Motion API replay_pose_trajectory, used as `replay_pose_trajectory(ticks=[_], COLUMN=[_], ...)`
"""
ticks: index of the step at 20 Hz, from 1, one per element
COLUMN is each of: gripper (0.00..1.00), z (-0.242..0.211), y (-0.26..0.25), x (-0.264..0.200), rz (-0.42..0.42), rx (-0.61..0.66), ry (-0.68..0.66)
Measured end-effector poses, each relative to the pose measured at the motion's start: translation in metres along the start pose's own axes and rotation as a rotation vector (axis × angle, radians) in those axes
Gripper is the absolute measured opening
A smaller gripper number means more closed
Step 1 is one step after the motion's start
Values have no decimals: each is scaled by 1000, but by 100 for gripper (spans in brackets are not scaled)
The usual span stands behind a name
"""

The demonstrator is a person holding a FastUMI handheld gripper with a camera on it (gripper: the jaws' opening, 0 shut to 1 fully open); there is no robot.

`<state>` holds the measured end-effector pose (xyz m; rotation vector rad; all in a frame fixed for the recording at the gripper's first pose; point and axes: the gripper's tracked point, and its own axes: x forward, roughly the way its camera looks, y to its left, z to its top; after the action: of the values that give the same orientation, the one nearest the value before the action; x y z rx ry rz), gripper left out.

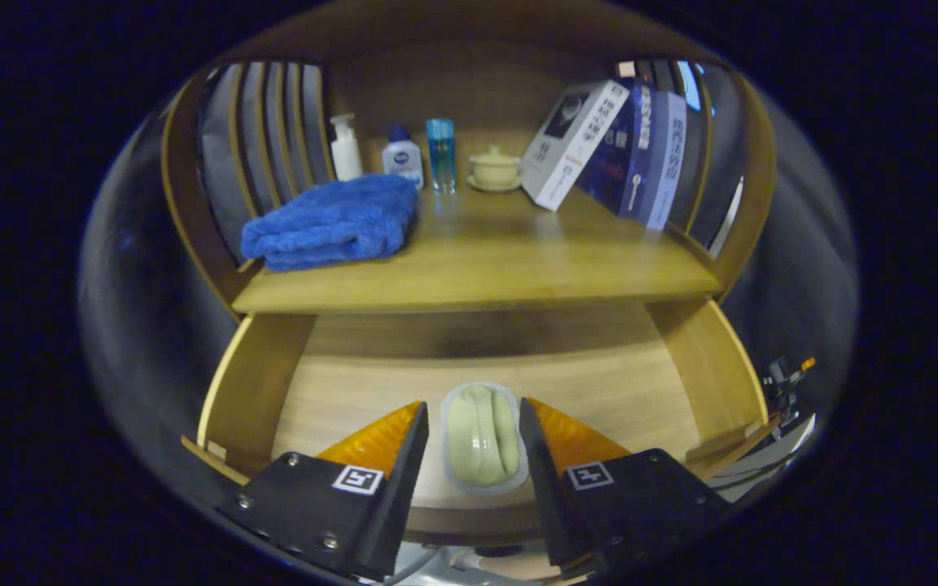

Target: Pull open the drawer, take out the items inside it, and place them on the countertop above the cabinet.

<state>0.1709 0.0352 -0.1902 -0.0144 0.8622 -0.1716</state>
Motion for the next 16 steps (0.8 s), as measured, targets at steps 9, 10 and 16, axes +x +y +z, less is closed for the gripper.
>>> replay_pose_trajectory(ticks=[9, 10, 16], gripper=[34, 28, 16], z=[-31, -29, -19], y=[4, 4, 7], x=[47, 54, 35], rz=[-15, -19, -24], rx=[-66, -64, -74], ry=[170, 160, 137])
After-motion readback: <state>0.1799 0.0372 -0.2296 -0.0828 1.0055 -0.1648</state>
